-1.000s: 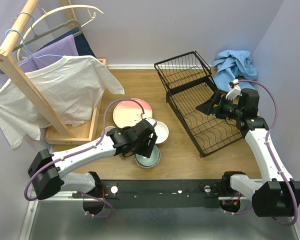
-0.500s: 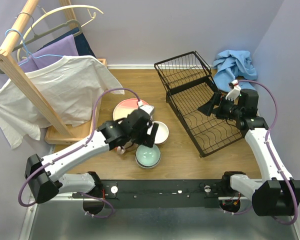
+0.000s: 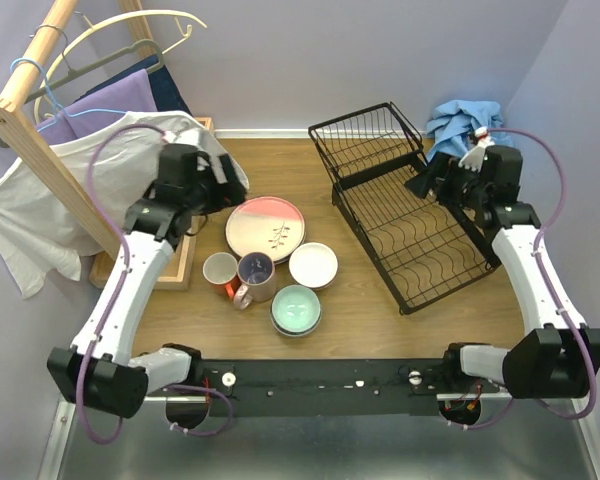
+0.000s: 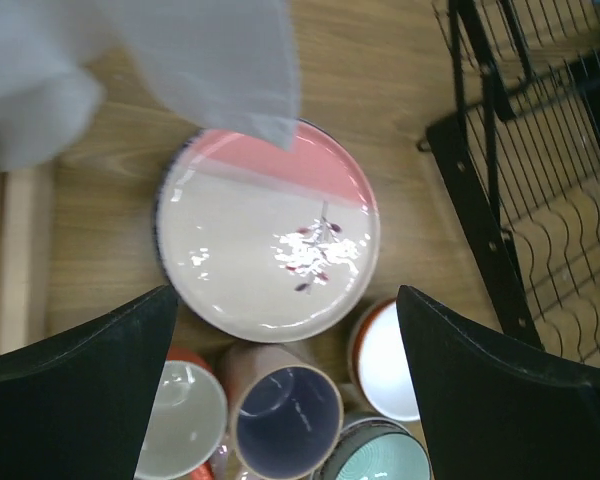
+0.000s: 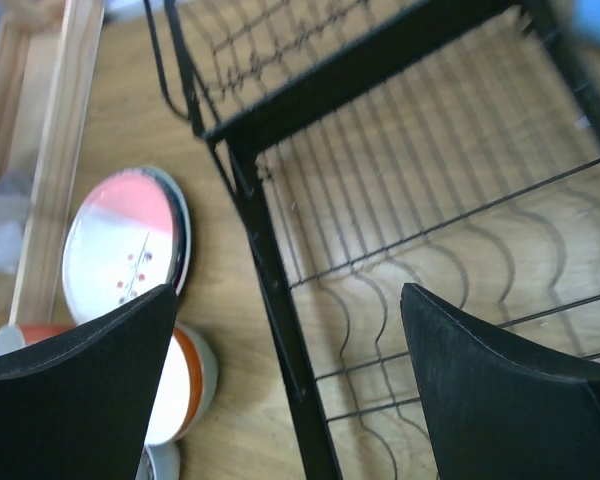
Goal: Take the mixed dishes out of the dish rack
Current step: Reset both arms
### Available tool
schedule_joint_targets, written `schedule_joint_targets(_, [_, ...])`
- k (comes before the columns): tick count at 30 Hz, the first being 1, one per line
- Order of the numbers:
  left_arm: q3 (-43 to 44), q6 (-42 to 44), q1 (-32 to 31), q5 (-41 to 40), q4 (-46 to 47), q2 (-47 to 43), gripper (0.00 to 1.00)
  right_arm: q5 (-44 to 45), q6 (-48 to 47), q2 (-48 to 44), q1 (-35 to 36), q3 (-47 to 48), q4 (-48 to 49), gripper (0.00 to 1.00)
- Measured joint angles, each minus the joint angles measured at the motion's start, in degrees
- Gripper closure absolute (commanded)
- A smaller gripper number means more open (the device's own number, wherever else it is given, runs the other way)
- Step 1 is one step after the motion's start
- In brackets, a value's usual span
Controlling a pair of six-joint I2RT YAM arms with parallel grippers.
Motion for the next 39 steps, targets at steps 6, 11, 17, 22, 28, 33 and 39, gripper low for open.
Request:
schedule_joint_targets(6, [-1.11, -0.22, 11.30, -0.94, -2.58, -12.28, 0.01, 11.43, 0.13, -4.44, -1.49, 3.54, -3.54, 0.00])
schedule_joint_targets(11, [-1.75, 0.44, 11.34, -5.64, -6.38, -25.07, 0.01, 22.25, 0.11, -12.90, -1.90, 3.52, -6.60, 0.00])
schedule_joint_targets(17, [-2.01, 3.02, 8.68, -13.75, -12.59, -31.58, 0.01, 30.01, -0.35, -27.67, -1.90, 1.86, -6.78, 0.00])
schedule_joint_targets(22, [-2.97, 5.29, 6.43, -19.54, -15.78, -37.46, 0.01, 31.23, -1.38, -38.86, -1.90, -1.73, -7.48, 0.00])
schedule_joint_targets(28, [-7.48, 7.26, 6.27, -21.31, -17.00, -51.39, 0.01, 31.39, -2.36, -46.60, -1.90, -4.63, -9.75, 0.00])
schedule_joint_targets(33, [-9.46, 7.45, 6.27, -22.60, -18.82, -58.40, 0.01, 31.34, -1.64, -51.78, -0.87, -6.51, -12.39, 0.00])
schedule_joint_targets(39, [-10.12, 6.80, 6.21, -22.91, -20.98, -62.27, 0.01, 29.88, 0.76, -55.17, 1.55, -10.16, -13.57, 0.00])
